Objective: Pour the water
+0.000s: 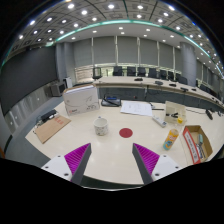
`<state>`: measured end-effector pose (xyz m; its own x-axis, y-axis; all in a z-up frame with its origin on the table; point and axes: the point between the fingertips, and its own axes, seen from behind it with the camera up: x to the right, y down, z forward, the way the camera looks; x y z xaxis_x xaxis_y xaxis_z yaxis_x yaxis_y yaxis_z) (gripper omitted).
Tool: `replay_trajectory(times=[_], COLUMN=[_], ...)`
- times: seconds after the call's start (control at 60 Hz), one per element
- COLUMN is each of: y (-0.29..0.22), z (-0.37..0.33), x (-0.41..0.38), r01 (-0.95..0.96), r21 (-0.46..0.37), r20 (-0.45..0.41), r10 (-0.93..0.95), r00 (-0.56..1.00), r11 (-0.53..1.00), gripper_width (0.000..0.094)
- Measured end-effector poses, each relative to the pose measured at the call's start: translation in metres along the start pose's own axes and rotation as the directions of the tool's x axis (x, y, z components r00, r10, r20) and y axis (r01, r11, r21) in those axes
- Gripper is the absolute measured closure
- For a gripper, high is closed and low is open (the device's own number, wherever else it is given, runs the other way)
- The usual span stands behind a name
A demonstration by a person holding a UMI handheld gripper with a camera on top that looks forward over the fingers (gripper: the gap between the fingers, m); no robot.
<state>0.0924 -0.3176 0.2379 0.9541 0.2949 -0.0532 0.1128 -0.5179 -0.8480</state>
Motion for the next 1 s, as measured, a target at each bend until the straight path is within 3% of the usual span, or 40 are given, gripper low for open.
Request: replay_trajectory(times=[0.317,0.7,0.783,0.9,1.0], y=[0.065,0.047,0.042,0.038,0.036], z=[0.061,0.198,0.216,0.235,0.235], x=[0.206,0.344,0.348,0.348,0.348], r01=[-0.061,-0.072,-0.098,-0.056,-0.027], r21=[-0.004,0.164,0.190,0.209,0.215], r20=[-0.118,-0.224,-0.217,-0.218,-0.249], r10=[0.060,0.108,0.139,0.102,0.081], r00=[0.991,0.969,0.966,0.970,0.965], r11=[0.998,0.984,0.977,0.976,0.976], gripper_width=[0.0076,0.0093,0.0181,0.0402,0.0459])
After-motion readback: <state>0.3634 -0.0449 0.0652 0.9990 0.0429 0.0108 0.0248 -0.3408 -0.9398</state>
